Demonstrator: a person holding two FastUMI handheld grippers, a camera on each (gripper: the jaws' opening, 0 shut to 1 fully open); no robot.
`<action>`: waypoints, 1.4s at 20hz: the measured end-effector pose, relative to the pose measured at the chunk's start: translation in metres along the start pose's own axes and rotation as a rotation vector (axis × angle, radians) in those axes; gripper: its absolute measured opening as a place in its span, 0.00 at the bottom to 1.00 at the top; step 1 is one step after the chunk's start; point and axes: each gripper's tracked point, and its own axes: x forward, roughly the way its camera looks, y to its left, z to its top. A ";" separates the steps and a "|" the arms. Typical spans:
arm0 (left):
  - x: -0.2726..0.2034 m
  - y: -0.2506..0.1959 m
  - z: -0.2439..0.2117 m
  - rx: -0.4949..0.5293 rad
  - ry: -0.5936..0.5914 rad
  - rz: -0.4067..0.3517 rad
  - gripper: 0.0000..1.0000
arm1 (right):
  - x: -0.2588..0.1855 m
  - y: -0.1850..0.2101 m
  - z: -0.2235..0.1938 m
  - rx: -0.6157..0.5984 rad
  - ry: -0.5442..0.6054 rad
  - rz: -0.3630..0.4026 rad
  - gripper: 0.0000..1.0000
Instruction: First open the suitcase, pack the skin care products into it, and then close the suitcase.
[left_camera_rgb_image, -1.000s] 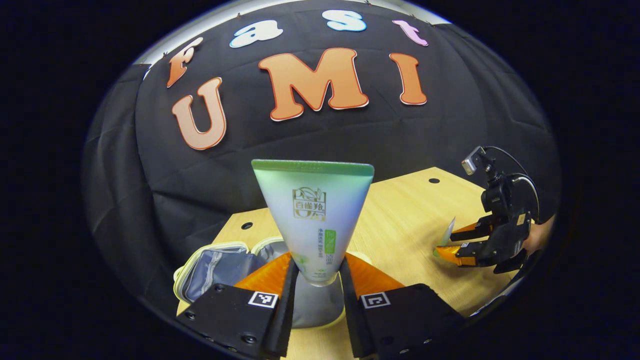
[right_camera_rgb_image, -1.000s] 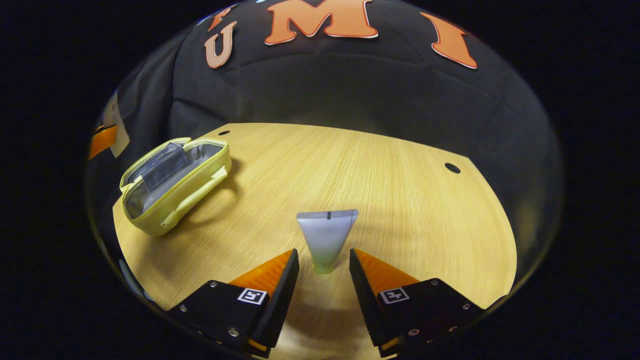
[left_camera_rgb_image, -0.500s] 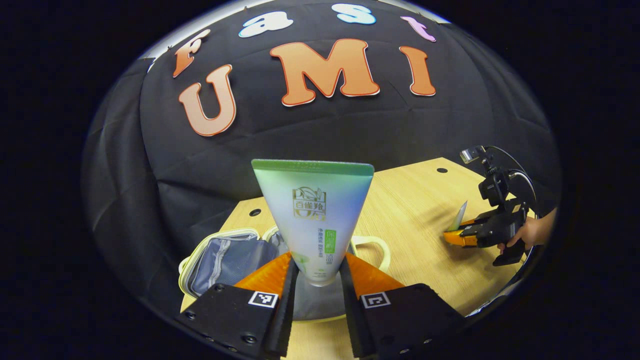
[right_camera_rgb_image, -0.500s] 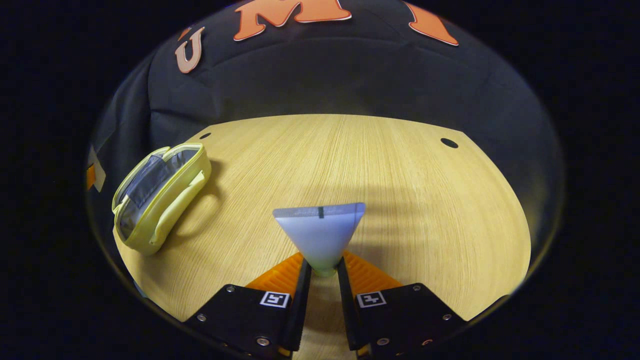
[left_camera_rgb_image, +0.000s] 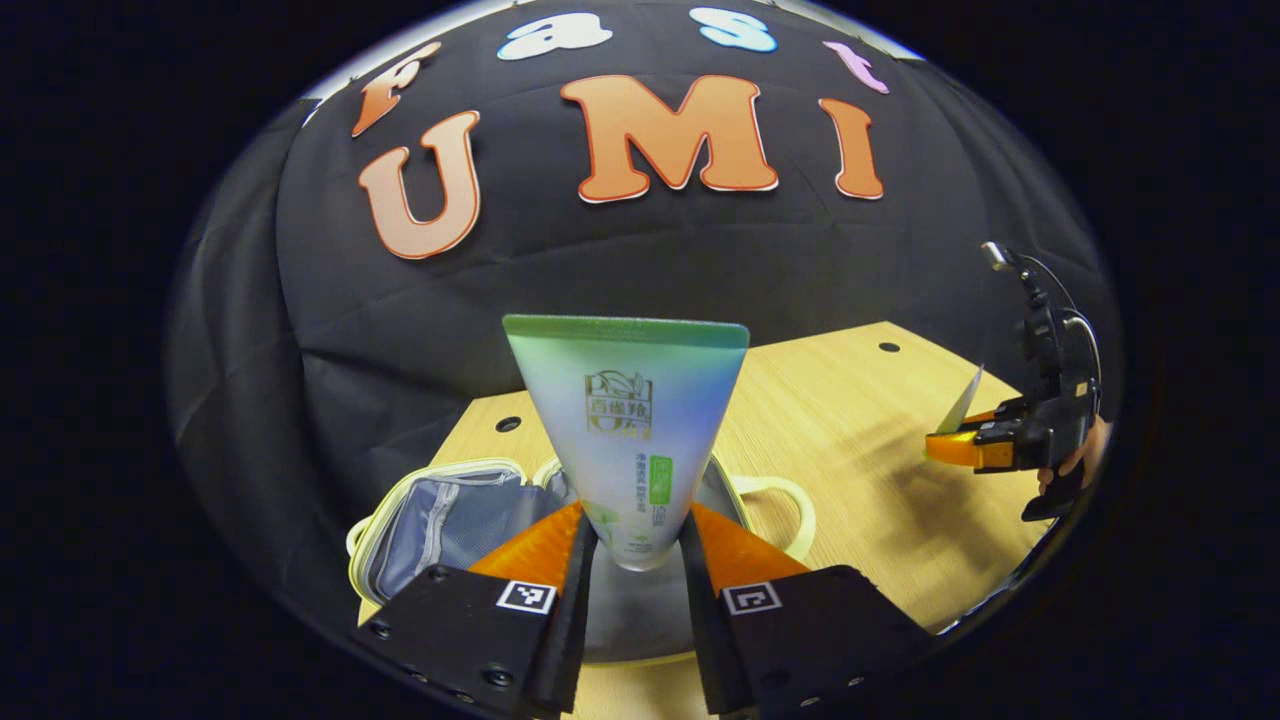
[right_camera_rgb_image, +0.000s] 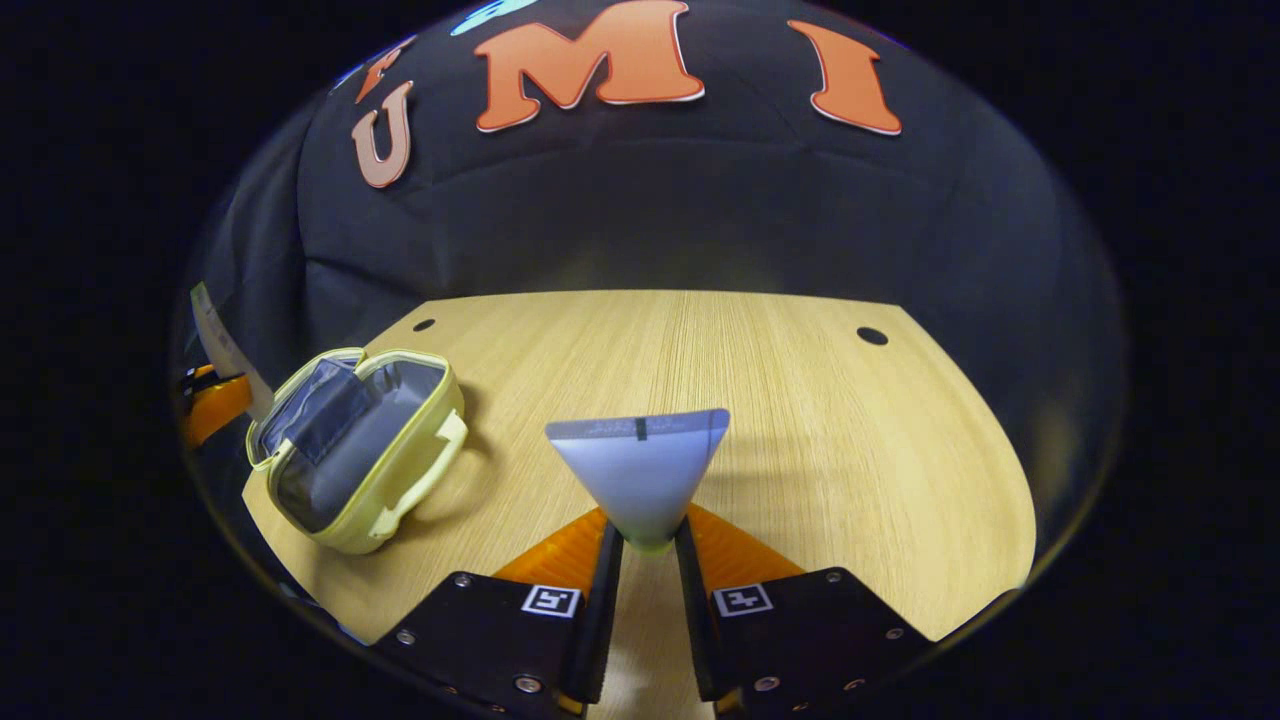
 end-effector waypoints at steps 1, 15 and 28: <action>0.002 0.007 -0.001 0.008 0.008 0.006 0.46 | -0.009 0.005 0.006 -0.009 -0.018 0.003 0.35; 0.051 0.051 -0.052 -0.050 0.250 -0.140 0.46 | -0.055 0.121 0.049 -0.116 0.003 0.119 0.30; 0.078 0.041 -0.150 -0.158 0.662 -0.220 0.46 | -0.012 0.217 0.004 -0.131 0.203 0.224 0.35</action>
